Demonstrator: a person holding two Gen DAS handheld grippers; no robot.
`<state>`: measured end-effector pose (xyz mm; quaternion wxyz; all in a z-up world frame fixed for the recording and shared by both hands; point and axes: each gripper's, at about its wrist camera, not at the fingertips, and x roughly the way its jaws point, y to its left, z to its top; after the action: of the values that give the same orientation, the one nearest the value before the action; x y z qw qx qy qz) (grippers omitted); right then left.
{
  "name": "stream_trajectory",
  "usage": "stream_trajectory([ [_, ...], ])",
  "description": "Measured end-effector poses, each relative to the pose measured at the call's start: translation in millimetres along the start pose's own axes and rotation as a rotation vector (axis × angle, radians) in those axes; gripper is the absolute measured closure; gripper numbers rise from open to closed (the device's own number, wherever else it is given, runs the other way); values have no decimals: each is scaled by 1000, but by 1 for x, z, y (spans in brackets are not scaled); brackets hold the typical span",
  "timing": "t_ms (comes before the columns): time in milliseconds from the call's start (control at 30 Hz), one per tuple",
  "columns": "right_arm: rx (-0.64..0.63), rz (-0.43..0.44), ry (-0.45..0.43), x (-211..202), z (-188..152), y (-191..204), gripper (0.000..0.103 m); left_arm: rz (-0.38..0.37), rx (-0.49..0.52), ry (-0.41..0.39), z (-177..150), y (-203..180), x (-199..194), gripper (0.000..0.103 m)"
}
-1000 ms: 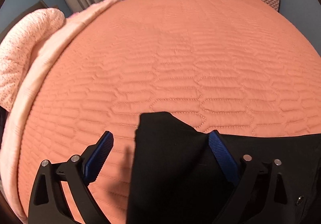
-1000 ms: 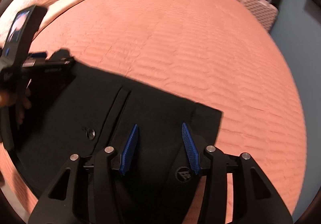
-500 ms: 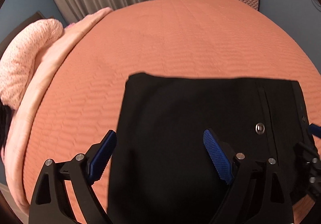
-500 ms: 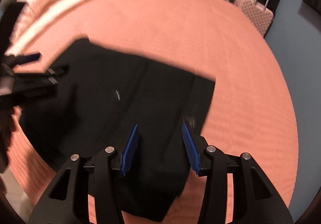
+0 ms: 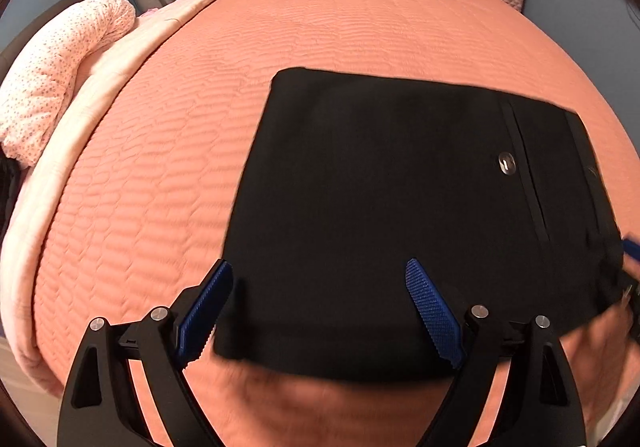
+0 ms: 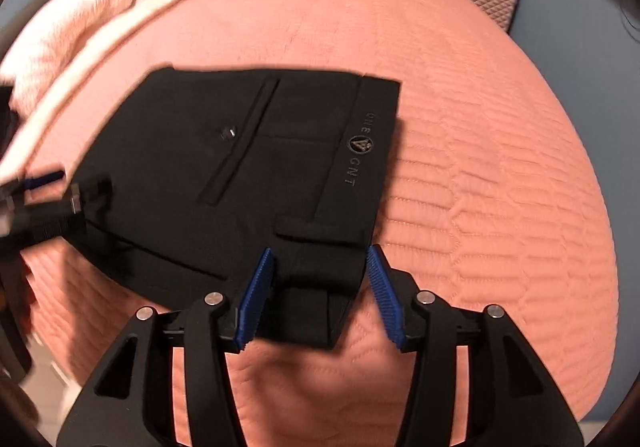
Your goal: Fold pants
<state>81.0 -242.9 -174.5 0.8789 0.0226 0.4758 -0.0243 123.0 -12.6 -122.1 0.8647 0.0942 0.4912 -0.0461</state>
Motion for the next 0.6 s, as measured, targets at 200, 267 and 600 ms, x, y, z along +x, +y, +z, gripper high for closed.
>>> stream_trajectory([
  [200, 0, 10, -18, -25, -5, 1, 54, -10, 43, -59, -20, 2, -36, 15],
  [267, -23, 55, -19, -20, -1, 17, 55, -35, 67, -72, -11, -11, -33, 15],
  [600, -112, -23, 15, 1, 18, 16, 51, -82, 2, -68, 35, 35, -3, 17],
])
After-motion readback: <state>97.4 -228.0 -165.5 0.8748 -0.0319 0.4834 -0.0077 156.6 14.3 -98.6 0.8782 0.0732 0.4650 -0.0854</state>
